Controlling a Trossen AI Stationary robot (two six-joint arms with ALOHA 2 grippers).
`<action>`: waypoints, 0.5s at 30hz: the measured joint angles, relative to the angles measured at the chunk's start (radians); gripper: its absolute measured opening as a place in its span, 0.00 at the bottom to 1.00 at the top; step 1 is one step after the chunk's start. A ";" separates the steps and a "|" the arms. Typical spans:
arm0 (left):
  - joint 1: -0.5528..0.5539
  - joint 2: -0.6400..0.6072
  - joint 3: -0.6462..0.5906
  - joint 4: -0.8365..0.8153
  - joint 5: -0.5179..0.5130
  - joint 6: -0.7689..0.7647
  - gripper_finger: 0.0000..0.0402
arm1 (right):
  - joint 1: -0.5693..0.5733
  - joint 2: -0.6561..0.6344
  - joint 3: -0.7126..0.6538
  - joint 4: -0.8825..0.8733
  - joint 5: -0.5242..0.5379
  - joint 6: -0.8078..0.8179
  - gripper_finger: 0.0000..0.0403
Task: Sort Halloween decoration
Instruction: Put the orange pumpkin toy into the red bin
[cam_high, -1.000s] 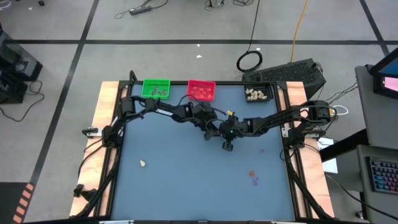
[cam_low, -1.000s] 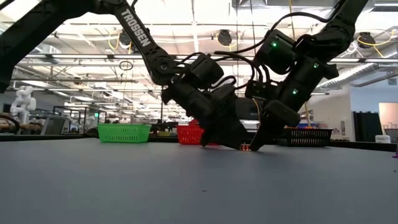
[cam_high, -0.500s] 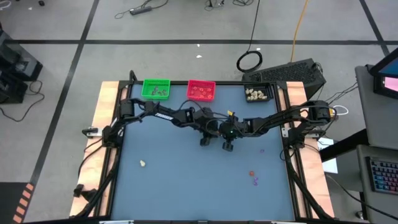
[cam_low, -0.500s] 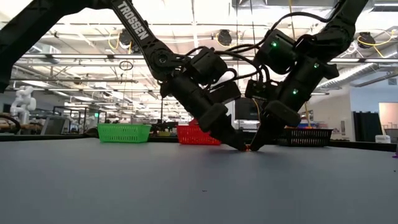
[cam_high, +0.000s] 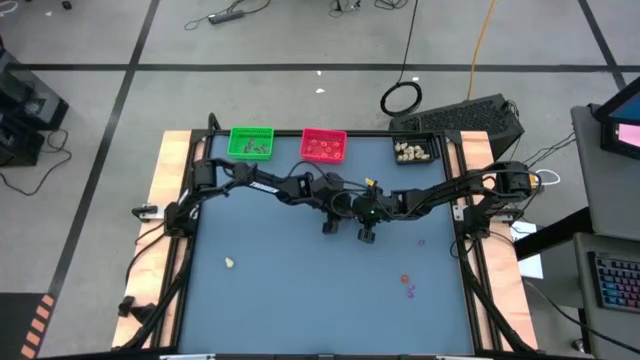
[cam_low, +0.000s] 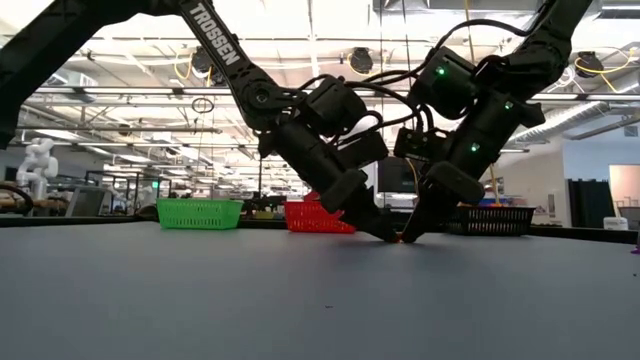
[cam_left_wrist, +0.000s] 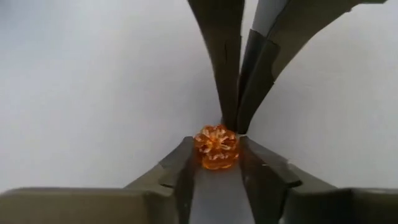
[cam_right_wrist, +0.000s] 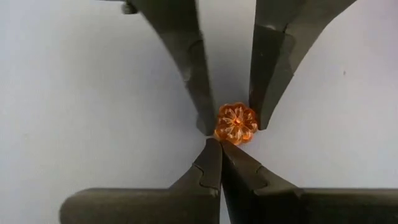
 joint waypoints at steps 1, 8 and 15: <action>0.000 0.000 0.000 0.000 -0.001 0.001 0.28 | 0.000 0.000 0.000 0.000 0.000 0.000 0.00; 0.013 -0.002 0.000 -0.027 0.003 0.005 0.12 | 0.000 -0.012 0.000 -0.020 0.003 0.000 0.00; 0.016 -0.003 0.001 -0.024 -0.012 0.002 0.05 | -0.001 -0.088 0.000 -0.073 0.010 -0.004 0.00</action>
